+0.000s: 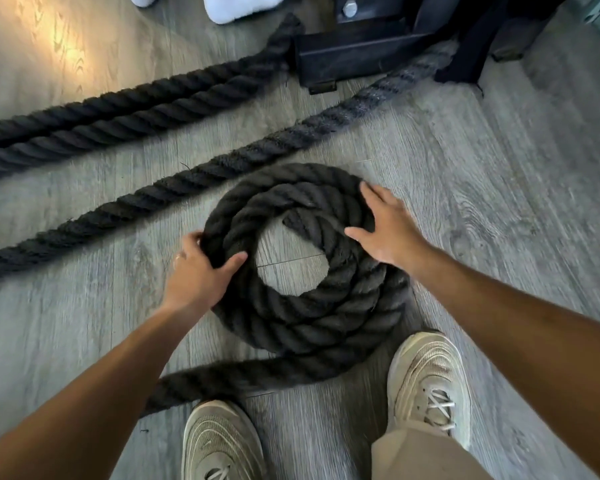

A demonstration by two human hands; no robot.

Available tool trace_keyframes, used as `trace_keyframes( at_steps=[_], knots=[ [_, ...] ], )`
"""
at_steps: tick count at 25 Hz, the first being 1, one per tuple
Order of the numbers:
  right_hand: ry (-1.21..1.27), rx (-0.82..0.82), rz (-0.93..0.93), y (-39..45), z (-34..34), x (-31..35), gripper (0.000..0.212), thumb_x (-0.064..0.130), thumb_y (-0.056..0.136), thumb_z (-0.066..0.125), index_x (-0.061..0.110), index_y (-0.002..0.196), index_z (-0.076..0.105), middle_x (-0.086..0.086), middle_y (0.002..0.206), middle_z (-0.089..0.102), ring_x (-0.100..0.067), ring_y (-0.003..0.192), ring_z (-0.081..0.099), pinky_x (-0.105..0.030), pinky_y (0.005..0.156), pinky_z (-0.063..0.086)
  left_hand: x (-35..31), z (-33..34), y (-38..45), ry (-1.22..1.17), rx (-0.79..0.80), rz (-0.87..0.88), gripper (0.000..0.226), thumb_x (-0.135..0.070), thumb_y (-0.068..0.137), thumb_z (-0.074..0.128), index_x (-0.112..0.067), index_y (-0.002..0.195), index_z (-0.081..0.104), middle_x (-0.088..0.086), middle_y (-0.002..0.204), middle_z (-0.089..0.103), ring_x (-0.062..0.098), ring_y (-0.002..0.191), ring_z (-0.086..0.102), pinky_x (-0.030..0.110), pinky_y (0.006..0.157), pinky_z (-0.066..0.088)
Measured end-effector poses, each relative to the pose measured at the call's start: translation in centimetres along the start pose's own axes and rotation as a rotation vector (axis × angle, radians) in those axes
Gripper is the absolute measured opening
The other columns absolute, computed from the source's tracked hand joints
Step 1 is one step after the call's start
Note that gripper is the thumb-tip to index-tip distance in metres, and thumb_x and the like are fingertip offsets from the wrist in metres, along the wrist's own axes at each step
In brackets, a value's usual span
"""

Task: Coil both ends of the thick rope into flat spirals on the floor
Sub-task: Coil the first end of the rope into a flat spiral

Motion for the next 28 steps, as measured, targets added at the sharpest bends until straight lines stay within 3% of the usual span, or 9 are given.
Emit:
trace_keyframes(
  at_steps=[3,6,9,11,13,18,23,25,28],
  knots=[
    [-0.045,-0.05,-0.036,2.1,-1.0,1.6,0.08,0.048,0.089,0.071,0.031,0.157,0.032,0.003,0.16,0.032,-0.025,0.144,0.033,-0.047,0.114,0.035,2.0,1.0,-3.1,-0.176,0.094,-0.171,0.089,-0.067,0.07,0.077,-0.019,0.126,0.026,0.019,0.115,0.066,0.038,0.098,0.069,0.053,0.085,0.058],
    [-0.053,-0.137,0.179,-0.2,0.5,1.6,0.079,0.056,0.093,0.058,0.031,0.158,0.023,-0.01,0.159,0.026,-0.035,0.141,0.028,-0.055,0.112,0.032,1.9,0.0,-2.0,0.024,0.103,-0.145,0.102,-0.089,0.061,0.06,-0.021,0.131,0.028,0.019,0.123,0.059,0.04,0.108,0.062,0.052,0.094,0.052],
    [0.046,-0.174,0.403,-5.8,2.7,0.5,0.083,0.061,0.093,0.05,0.034,0.159,0.009,-0.015,0.162,0.013,-0.039,0.142,0.019,-0.058,0.111,0.023,-0.6,-1.8,1.7,0.342,-0.045,0.229,0.103,-0.088,0.071,0.051,-0.035,0.153,0.022,0.023,0.15,0.036,0.047,0.134,0.04,0.058,0.105,0.04],
    [0.147,-0.157,0.51,-9.5,3.9,0.1,0.089,0.063,0.094,0.049,0.033,0.16,-0.001,-0.018,0.161,0.013,-0.039,0.141,0.017,-0.058,0.111,0.022,-3.3,-1.9,4.3,0.557,0.047,0.502,0.103,-0.087,0.072,0.049,-0.045,0.158,0.01,0.019,0.163,0.02,0.047,0.142,0.032,0.057,0.11,0.037],
    [0.149,-0.128,0.498,-11.5,4.8,0.3,0.088,0.059,0.097,0.047,0.031,0.16,-0.008,-0.019,0.157,0.016,-0.037,0.137,0.02,-0.055,0.111,0.024,-5.1,-1.1,6.6,0.711,0.19,0.625,0.097,-0.081,0.079,0.051,-0.052,0.156,0.0,0.016,0.167,0.011,0.046,0.142,0.035,0.055,0.112,0.039],
    [0.09,-0.063,0.37,-7.1,2.9,-0.4,0.083,0.048,0.1,0.05,0.033,0.161,-0.003,-0.017,0.159,0.013,-0.038,0.139,0.018,-0.056,0.115,0.025,-5.3,0.3,6.5,0.747,0.088,0.428,0.084,-0.057,0.091,0.054,-0.046,0.157,0.005,0.024,0.155,0.027,0.051,0.116,0.053,0.055,0.095,0.05],
    [0.049,-0.006,0.052,1.1,-2.0,0.0,0.08,0.049,0.09,0.069,0.032,0.158,0.03,-0.003,0.156,0.036,-0.027,0.144,0.03,-0.047,0.117,0.031,0.0,1.6,-2.4,0.45,0.088,0.053,0.098,-0.076,0.082,0.053,-0.031,0.157,0.01,0.038,0.15,0.025,0.058,0.118,0.053,0.055,0.098,0.049],
    [0.051,-0.036,0.07,2.3,-2.3,0.5,0.084,0.058,0.085,0.07,0.027,0.155,0.035,-0.007,0.151,0.044,-0.03,0.14,0.037,-0.047,0.113,0.035,1.0,2.2,-5.2,0.359,0.123,-0.051,0.109,-0.091,0.068,0.047,-0.029,0.151,0.014,0.038,0.149,0.026,0.056,0.118,0.055,0.054,0.096,0.05],
    [0.084,-0.069,0.283,0.1,-0.4,0.4,0.086,0.064,0.088,0.059,0.029,0.158,0.023,-0.013,0.158,0.031,-0.038,0.144,0.026,-0.058,0.114,0.031,-0.1,1.1,-3.2,0.404,0.018,-0.002,0.115,-0.097,0.061,0.035,-0.028,0.151,0.02,0.032,0.149,0.029,0.055,0.127,0.046,0.057,0.1,0.044]
  ],
)
Point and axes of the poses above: each hand's wrist, its own y-axis towards the middle knuckle, its own z-axis out of the palm, x = y × z, the point moved 2 cm from there along y, towards the middle knuckle
